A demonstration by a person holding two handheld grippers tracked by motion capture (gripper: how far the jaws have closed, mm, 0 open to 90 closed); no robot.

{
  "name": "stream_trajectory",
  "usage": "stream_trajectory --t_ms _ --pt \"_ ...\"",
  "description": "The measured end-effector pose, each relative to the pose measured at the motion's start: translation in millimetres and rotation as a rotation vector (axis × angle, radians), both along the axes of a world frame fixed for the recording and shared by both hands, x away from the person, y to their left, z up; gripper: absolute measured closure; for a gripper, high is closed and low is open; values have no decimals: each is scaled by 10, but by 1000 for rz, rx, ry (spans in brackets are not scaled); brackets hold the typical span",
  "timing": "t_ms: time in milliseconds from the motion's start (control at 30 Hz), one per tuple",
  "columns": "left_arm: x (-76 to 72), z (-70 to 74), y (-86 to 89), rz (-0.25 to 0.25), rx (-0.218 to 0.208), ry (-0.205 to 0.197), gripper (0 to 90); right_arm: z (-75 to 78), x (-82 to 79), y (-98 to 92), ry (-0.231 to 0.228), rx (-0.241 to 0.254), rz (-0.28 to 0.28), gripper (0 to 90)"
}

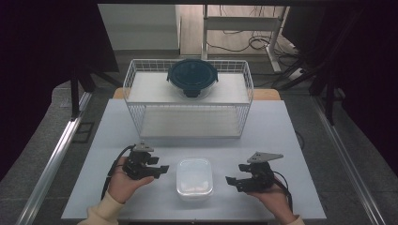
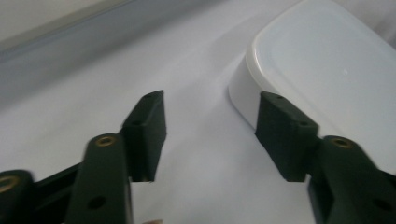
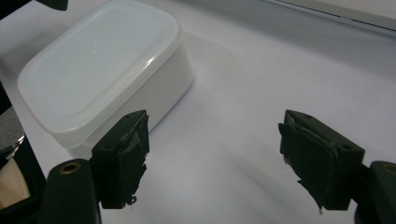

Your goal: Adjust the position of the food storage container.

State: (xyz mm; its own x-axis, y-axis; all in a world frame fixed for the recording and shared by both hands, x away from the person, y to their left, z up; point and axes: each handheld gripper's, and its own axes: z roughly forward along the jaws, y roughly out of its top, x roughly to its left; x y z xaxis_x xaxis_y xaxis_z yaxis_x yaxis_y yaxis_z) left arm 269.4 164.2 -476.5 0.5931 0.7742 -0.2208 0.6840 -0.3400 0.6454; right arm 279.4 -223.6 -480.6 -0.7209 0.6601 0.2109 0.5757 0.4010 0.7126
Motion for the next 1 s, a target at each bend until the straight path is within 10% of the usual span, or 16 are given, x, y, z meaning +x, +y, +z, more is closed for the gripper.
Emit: stream_trajectory --t_ms 500,1000 --pt "-51 -55 118 27 -81 33 317 -13 -20 32 35 85 -36 206" --pt "-84 -43 122 40 -117 19 292 -29 -49 95 12 47 -28 208"
